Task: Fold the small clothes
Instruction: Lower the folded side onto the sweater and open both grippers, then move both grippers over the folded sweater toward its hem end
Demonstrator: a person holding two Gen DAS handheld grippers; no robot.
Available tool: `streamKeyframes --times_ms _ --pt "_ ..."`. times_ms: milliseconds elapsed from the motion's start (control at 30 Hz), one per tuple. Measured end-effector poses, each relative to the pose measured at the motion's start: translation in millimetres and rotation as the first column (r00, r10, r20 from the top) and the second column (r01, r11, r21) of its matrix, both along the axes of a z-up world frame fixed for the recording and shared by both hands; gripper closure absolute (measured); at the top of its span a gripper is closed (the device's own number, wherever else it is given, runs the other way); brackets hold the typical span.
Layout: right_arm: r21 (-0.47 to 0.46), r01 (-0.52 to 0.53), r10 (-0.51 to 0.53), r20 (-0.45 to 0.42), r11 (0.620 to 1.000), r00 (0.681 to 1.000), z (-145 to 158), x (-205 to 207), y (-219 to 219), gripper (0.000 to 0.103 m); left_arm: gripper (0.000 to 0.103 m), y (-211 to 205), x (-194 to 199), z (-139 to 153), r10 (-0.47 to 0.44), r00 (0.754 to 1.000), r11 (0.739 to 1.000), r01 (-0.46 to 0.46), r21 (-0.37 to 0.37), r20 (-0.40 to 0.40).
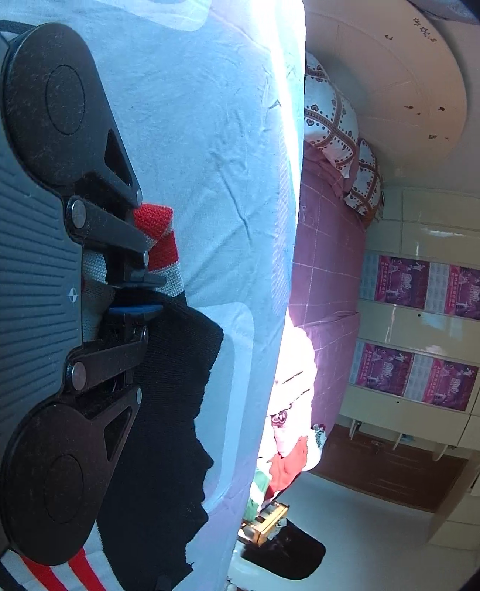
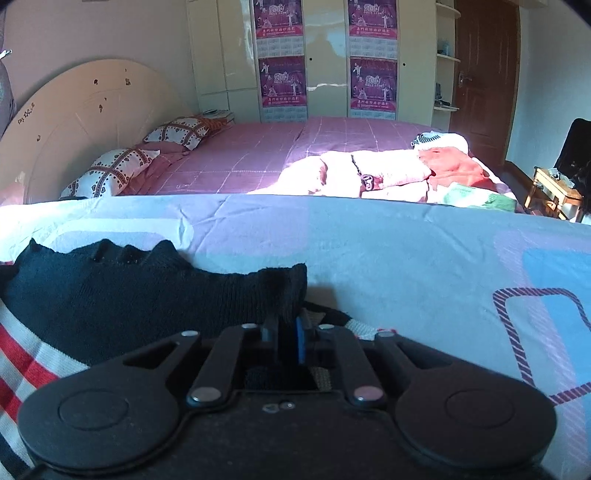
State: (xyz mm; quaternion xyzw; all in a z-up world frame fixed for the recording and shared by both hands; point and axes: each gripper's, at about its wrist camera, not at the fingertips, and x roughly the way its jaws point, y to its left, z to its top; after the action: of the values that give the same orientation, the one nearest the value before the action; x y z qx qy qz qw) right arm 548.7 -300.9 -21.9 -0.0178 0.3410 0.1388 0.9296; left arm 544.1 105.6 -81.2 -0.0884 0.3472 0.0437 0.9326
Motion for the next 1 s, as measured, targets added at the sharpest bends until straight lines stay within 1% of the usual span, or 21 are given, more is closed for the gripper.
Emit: streamKeyframes --times_ms 33,67,133,200,267,333,367,400,433,467,500,533,567,667,733,767,833,867,900,933,1000 --pt "0.011 0.007 -0.008 0.032 1.000 0.999 7.3 -9.1 -1.8 0.080 0.072 2.8 -11.2 8.5 0.033 0.999 0.999 -0.033 0.000 0.041" --pt "0.020 0.001 -0.002 0.058 1.000 0.998 14.4 -18.5 -4.0 0.081 0.071 1.4 -22.1 17.5 0.040 0.996 0.999 -0.042 0.025 0.079" --pt "0.036 -0.042 0.039 0.090 0.998 0.995 27.4 -39.9 -2.6 0.080 0.071 -9.4 -40.1 32.7 0.002 0.992 0.998 -0.009 0.055 0.123" --pt "0.042 -0.133 0.129 0.085 0.990 0.988 32.1 -58.8 12.7 0.080 0.071 -35.8 -55.4 42.4 -0.065 0.986 0.997 0.059 0.044 0.153" --pt "0.042 -0.235 0.232 0.061 0.971 0.971 29.5 -76.9 40.2 0.081 0.071 -79.8 -63.4 43.6 -0.183 0.972 0.982 0.175 0.069 0.146" --pt "0.035 -0.299 0.297 0.055 0.954 0.953 25.7 -93.6 67.5 0.082 0.071 -121.8 -70.4 40.1 -0.287 0.948 0.958 0.282 0.060 0.137" --pt "0.018 -0.322 0.320 0.057 0.947 0.946 24.1 -100.0 79.5 0.082 0.070 -140.2 -73.9 38.6 -0.319 0.938 0.948 0.314 0.059 0.139" --pt "-0.003 -0.333 0.333 0.066 0.943 0.941 22.9 -105.4 89.1 0.082 0.070 -151.2 -74.1 35.5 -0.334 0.933 0.943 0.327 0.067 0.133" --pt "-0.014 -0.339 0.339 0.065 0.941 0.939 20.8 -107.3 95.4 0.082 0.067 -159.4 -72.3 31.2 -0.339 0.933 0.940 0.333 0.069 0.117" --pt "-0.033 -0.340 0.342 0.042 0.940 0.939 17.3 -106.4 100.9 0.081 0.061 -161.7 -68.2 25.3 -0.328 0.940 0.944 0.324 0.054 0.092" --pt "-0.060 -0.329 0.331 0.021 0.942 0.943 12.1 -105.1 103.3 0.081 0.060 -159.6 -63.4 19.3 -0.315 0.947 0.949 0.312 0.045 0.069" --pt "-0.064 -0.318 0.320 0.019 0.946 0.947 9.5 -104.3 101.0 0.081 0.060 -154.5 -60.2 12.5 -0.289 0.956 0.957 0.287 0.045 0.050" --pt "-0.049 -0.316 0.317 0.024 0.948 0.948 9.4 -103.1 95.4 0.081 0.059 -147.0 -58.2 7.2 -0.284 0.958 0.958 0.282 0.046 0.038" --pt "-0.060 -0.252 0.254 0.028 0.966 0.967 11.1 -98.5 74.1 0.082 0.060 -119.3 -66.8 5.1 -0.255 0.966 0.967 0.254 0.028 0.045" --pt "-0.077 -0.196 0.199 0.029 0.978 0.980 11.3 -93.8 54.9 0.083 0.060 -101.9 -72.8 6.4 -0.216 0.976 0.974 0.213 0.082 0.035" --pt "-0.065 -0.177 0.178 0.026 0.982 0.984 10.3 -92.6 42.1 0.083 0.060 -87.4 -75.8 4.9 -0.187 0.982 0.979 0.184 0.090 0.021" --pt "-0.082 -0.122 0.125 0.027 0.989 0.992 9.0 -90.9 21.0 0.084 0.060 -58.5 -85.4 3.1 -0.144 0.989 0.988 0.142 0.059 0.027" --pt "-0.072 -0.104 0.106 0.026 0.992 0.994 8.0 -90.6 9.7 0.084 0.060 -47.0 -89.6 3.1 -0.139 0.990 0.990 0.138 0.032 0.034" --pt "-0.062 -0.090 0.091 0.021 0.994 0.996 7.2 -90.7 2.7 0.084 0.061 -40.4 -91.3 4.0 -0.138 0.990 0.990 0.137 0.029 0.035" --pt "-0.054 -0.088 0.089 0.019 0.995 0.996 6.1 -91.2 -0.9 0.084 0.061 -39.3 -92.9 5.2 -0.139 0.990 0.990 0.138 0.035 0.037" --pt "-0.068 -0.088 0.090 0.025 0.994 0.996 5.1 -91.6 1.8 0.084 0.061 -41.8 -92.1 4.5 -0.143 0.989 0.989 0.141 0.054 0.030"
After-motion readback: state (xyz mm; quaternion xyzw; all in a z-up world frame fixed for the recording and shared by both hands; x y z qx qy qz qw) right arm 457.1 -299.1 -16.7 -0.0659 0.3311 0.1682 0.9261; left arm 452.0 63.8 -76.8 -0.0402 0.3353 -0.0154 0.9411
